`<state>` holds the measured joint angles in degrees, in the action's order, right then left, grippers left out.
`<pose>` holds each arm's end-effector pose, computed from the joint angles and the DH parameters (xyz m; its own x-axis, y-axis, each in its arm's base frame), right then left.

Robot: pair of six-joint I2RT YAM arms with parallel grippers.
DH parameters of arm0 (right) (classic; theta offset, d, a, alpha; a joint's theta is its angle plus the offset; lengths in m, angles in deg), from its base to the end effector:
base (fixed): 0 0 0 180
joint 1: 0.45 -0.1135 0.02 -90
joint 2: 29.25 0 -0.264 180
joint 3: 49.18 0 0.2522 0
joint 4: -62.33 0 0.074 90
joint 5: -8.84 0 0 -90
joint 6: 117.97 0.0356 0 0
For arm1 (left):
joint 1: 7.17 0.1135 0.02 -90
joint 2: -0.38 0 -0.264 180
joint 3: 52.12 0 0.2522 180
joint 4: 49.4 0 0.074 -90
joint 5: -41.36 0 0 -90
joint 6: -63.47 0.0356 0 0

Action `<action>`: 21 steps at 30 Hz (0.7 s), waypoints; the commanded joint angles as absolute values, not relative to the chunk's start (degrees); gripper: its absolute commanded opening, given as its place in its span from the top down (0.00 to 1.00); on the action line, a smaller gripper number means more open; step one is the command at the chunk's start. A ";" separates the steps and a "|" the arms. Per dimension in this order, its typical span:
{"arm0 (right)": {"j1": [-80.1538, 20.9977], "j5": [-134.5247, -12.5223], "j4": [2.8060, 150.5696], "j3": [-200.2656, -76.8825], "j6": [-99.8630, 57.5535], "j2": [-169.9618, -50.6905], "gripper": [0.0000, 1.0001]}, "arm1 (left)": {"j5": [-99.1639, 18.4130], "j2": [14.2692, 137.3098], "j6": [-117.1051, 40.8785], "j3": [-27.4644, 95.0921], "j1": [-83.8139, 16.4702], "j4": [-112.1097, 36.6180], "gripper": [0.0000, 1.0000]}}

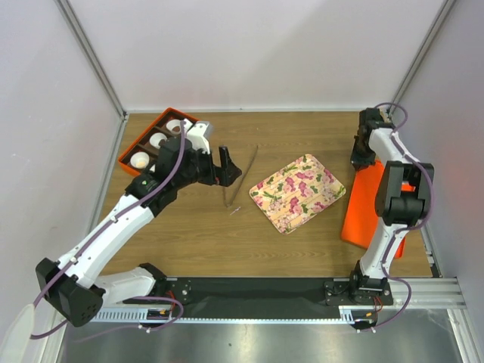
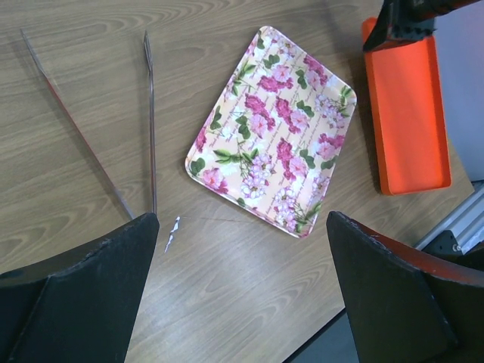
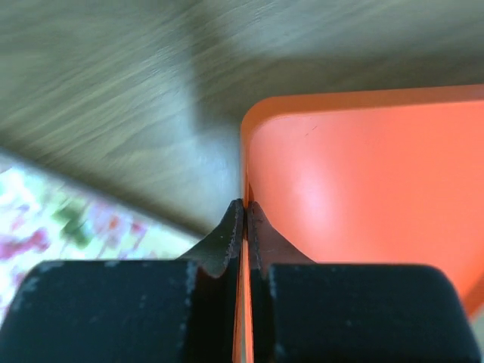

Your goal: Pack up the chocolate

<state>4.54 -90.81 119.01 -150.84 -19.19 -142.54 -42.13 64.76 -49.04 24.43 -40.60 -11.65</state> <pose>0.4096 -0.0418 0.2038 -0.8923 0.2290 -0.3890 0.2870 0.9529 -0.0975 0.2073 -0.1417 0.3575 -0.5751 -0.0761 -0.8145 0.4466 0.8050 -0.3905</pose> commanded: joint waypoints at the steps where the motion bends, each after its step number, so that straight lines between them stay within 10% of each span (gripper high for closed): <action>1: 3.33 -96.63 129.06 -159.07 -17.07 -134.54 1.00 | -39.59 62.61 -49.82 28.26 -39.26 -11.65 0.00; 21: -8.09 -64.61 136.98 -195.67 -9.78 -124.88 1.00 | -10.16 61.20 -66.15 29.59 -23.79 -18.84 0.01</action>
<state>-6.14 -77.18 141.41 -193.22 -12.44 -127.77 -17.63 62.58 -59.68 28.76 -24.80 -13.95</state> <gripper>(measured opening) 0.031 0.994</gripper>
